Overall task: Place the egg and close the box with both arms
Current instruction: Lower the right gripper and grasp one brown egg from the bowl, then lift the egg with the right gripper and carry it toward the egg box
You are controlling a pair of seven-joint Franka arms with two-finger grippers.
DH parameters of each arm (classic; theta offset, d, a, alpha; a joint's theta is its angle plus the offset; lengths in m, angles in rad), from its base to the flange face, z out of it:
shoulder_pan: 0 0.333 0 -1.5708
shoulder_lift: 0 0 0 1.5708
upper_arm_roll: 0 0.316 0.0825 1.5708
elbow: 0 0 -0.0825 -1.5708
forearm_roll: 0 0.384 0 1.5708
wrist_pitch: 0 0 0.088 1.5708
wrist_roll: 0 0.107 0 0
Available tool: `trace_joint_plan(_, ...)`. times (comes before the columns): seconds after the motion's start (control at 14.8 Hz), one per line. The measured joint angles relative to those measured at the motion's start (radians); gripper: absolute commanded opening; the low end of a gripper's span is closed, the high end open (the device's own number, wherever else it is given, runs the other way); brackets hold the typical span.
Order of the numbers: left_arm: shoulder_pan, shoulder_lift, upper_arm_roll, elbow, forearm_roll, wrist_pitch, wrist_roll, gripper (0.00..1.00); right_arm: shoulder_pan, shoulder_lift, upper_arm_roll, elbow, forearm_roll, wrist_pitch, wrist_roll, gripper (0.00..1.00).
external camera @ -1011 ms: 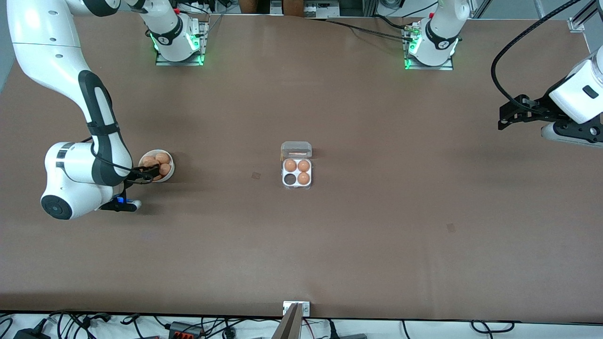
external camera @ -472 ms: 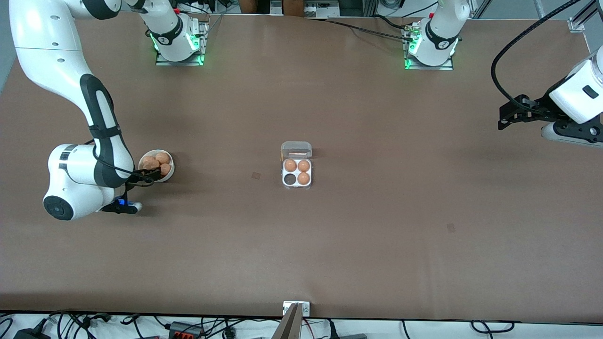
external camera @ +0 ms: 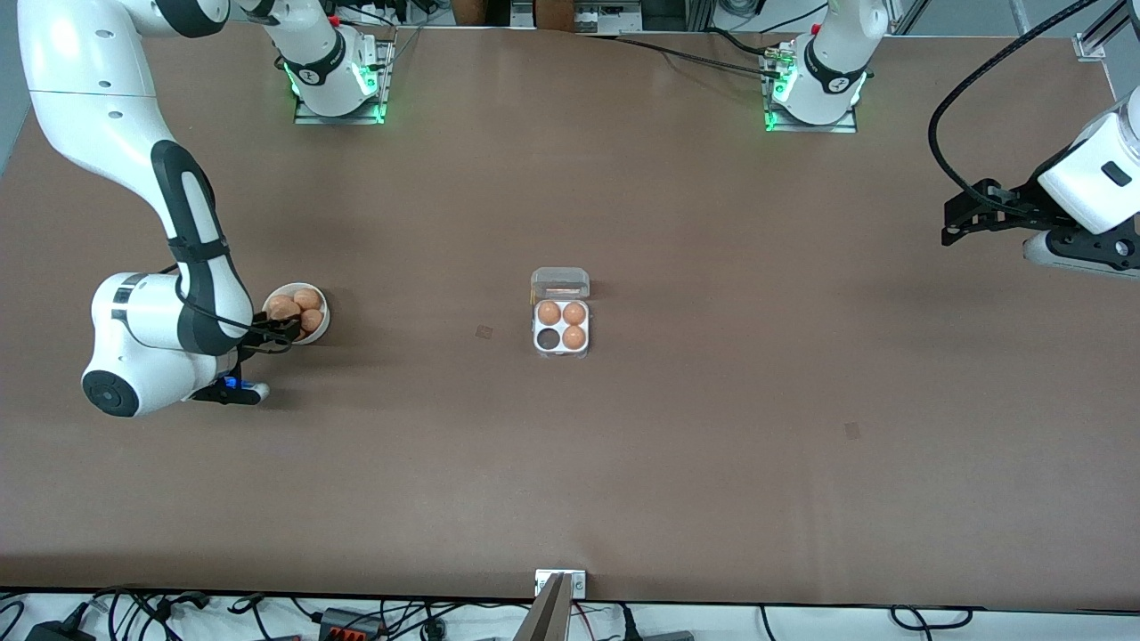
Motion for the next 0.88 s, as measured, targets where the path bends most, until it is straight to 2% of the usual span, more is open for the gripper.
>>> trace_joint_plan(0.2,0.0,0.0,0.0,0.0,0.0,0.0,0.0,1.0,0.001,0.0,0.0,0.002,0.0,0.0,0.0,0.32)
trace_joint_plan(0.4,0.0,0.0,0.0,0.0,0.0,0.0,0.0,1.0,0.002,0.0,0.0,0.005,0.0,0.0,0.0,0.26)
trace_joint_plan(0.61,0.0,0.0,0.0,0.0,0.0,0.0,0.0,1.0,0.005,-0.002,0.001,0.036,0.0,-0.008,0.0,0.25)
trace_joint_plan(0.88,0.0,0.0,0.0,0.0,0.0,0.0,0.0,1.0,0.048,-0.026,0.003,0.129,-0.004,-0.067,0.0,0.26)
